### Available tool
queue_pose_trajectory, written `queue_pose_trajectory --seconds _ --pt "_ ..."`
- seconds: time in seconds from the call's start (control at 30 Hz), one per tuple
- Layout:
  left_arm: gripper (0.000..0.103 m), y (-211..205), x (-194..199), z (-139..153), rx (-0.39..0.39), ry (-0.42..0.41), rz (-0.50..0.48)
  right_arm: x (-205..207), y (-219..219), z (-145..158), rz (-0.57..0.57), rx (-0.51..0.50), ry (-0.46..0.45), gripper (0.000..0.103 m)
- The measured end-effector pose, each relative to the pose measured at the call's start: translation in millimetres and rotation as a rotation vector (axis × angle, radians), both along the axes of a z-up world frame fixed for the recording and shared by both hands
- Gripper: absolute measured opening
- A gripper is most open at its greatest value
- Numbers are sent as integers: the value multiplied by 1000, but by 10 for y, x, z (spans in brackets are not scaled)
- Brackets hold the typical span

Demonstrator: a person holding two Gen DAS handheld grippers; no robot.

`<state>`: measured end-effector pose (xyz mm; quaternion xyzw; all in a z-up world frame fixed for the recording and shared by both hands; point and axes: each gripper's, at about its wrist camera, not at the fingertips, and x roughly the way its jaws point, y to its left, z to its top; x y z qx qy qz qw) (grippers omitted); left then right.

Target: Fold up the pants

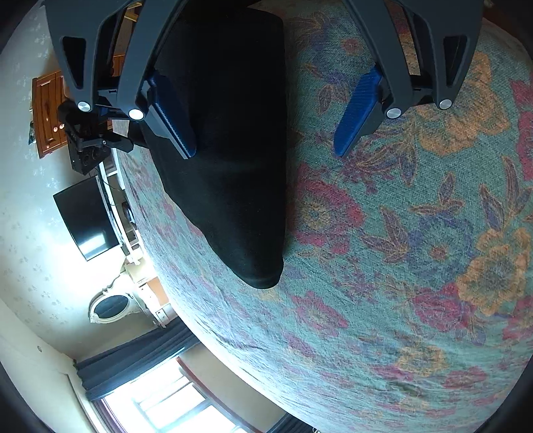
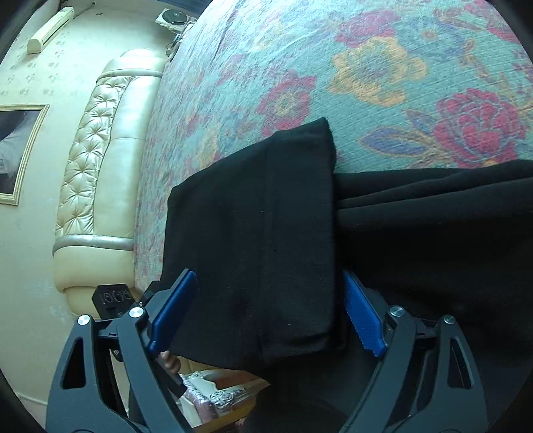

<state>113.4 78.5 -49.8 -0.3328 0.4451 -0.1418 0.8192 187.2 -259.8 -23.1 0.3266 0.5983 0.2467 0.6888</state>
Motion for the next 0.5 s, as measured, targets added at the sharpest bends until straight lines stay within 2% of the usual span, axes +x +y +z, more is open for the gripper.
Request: queue_pose_trajectory --seconds 0.03,0.07,0.1,0.17,0.23,0.3,0.33,0.5 --pt "84 8 -3 -12 -14 2 1 14 14 -5 3 1 1 86" --pt "84 11 0 -19 -24 3 1 21 22 -3 6 5 1 80" --pt "85 11 0 -23 -28 1 0 12 23 -3 6 1 1 65" --pt "85 11 -5 -33 -28 -2 -2 6 14 -44 10 -10 12 47" --pt "85 12 -4 -55 -39 0 -4 -3 10 -65 20 -8 6 42" --pt "86 14 -8 -65 -46 2 -3 -17 23 -53 25 1 -4 33" --pt "85 19 -6 -66 -46 1 -1 -25 29 -44 30 12 -11 25" --pt "86 34 -41 -28 -28 -2 11 -132 103 226 45 -16 -105 13"
